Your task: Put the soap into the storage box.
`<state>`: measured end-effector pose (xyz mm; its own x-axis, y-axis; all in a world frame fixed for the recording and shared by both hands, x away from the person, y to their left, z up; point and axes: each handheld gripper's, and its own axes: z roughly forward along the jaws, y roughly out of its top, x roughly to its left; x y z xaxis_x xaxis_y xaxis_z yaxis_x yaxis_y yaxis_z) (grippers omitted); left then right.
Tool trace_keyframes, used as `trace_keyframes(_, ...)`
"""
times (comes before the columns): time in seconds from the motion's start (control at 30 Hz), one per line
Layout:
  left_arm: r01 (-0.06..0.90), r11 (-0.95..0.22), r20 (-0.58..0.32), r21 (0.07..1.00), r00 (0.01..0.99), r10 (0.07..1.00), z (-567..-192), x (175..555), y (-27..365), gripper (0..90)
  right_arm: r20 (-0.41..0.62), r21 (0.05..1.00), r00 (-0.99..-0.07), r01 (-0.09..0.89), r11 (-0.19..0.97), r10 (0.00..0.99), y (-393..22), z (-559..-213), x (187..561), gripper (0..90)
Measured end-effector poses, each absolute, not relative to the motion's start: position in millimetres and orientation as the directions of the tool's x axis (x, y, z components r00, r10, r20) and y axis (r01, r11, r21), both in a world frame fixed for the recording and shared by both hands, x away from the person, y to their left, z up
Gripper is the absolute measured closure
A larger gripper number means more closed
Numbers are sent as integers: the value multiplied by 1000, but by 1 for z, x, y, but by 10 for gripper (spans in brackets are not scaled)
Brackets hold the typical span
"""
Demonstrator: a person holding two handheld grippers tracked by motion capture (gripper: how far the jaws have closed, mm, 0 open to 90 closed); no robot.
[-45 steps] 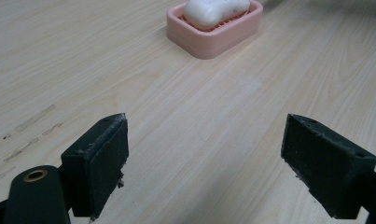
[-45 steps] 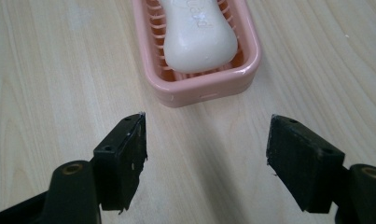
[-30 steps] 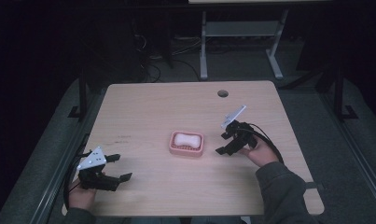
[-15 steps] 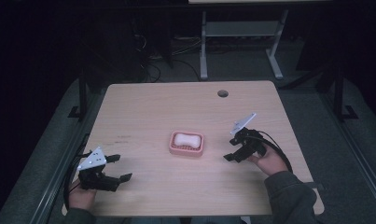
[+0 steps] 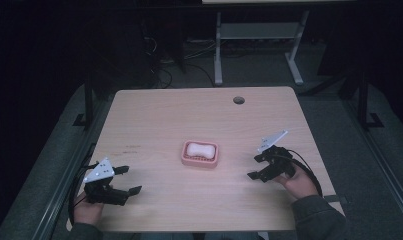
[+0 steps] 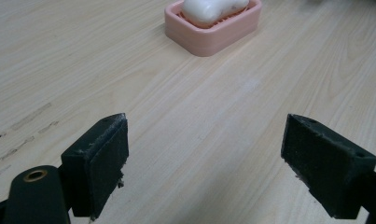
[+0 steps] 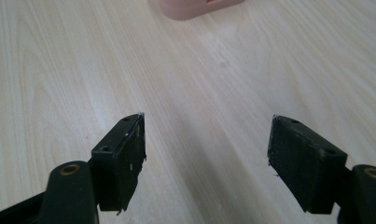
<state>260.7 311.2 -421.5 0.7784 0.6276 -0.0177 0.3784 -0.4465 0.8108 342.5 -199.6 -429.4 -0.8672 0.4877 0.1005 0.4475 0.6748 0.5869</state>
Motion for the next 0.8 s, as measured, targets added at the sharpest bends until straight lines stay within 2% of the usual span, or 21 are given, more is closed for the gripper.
trace_keyframes(0.8, 377, -454, -19, 807, 785, 619, -423, 261, 307, 148, 95, 625, -843, 465, 627, 530, -223, -446, 305, 257)
